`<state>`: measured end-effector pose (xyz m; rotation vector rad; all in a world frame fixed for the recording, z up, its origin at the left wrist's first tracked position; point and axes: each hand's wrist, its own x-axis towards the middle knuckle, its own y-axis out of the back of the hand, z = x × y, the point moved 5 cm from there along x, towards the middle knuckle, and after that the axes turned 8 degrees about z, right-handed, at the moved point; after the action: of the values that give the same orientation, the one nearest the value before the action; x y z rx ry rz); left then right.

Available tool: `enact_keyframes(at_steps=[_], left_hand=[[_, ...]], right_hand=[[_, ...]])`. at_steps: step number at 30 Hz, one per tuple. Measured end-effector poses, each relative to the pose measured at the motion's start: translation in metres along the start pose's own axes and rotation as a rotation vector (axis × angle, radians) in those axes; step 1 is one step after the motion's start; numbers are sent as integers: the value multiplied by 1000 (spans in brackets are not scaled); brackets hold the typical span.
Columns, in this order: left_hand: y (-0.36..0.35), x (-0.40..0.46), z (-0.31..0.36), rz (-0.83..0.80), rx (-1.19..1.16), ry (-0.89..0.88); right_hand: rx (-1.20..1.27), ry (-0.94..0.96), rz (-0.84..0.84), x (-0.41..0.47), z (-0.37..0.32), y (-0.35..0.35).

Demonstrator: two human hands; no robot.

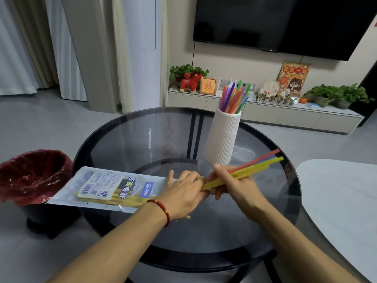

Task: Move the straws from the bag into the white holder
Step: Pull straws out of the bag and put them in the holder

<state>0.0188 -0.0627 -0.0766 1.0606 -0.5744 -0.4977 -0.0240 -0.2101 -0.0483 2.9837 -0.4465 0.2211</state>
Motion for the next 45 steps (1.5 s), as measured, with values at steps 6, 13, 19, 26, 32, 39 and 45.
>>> enact_keyframes(at_steps=[6, 13, 19, 26, 32, 39, 45], left_hand=[[11, -2, -29, 53, 53, 90], [-3, -3, -33, -19, 112, 123], [-7, -1, -29, -21, 123, 99], [-11, 2, -25, 29, 5, 153], [6, 14, -10, 235, -223, 201], [24, 15, -3, 367, -318, 169], [31, 15, -7, 393, -372, 164]], right_hand=[[-363, 128, 185, 12, -52, 37], [-768, 84, 110, 21, -40, 20], [-748, 108, 127, 23, -30, 15], [-562, -16, 222, 22, -13, 28], [-20, -50, 446, 29, -29, 44], [194, 151, 593, 75, -105, 60], [-282, 341, 696, 108, -142, 53]])
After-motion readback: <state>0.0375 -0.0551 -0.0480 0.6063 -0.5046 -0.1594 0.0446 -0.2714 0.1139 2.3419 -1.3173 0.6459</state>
